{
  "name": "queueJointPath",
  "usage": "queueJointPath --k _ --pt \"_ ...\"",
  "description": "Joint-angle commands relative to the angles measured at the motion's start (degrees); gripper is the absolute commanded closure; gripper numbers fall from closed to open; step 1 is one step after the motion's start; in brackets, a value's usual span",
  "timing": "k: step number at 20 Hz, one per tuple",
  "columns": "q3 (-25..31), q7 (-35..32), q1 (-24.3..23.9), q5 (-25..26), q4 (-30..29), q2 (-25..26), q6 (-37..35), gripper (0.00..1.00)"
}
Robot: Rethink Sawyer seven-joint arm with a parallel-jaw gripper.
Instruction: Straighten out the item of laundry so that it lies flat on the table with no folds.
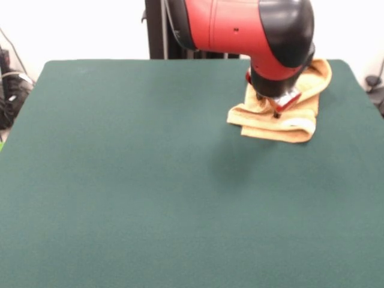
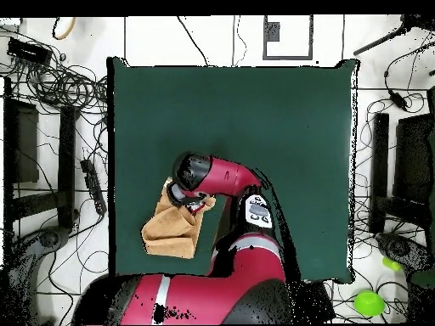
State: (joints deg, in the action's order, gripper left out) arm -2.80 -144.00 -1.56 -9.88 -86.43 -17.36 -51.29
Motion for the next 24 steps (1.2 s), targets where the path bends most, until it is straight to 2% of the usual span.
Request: queueJointPath --k 1,14,15,24 --pt "9.5 6.6 -1.8 2.6 -5.2 3.3 8.4 0.00" --pt "12.4 6.9 -4.6 7.2 -5.5 4.6 10.3 0.00" --pt "13.5 6.5 -5.6 7.0 -5.9 4.8 10.2 1.00" --pt "14.2 4.8 -6.1 7.6 -5.5 5.0 9.9 1.00"
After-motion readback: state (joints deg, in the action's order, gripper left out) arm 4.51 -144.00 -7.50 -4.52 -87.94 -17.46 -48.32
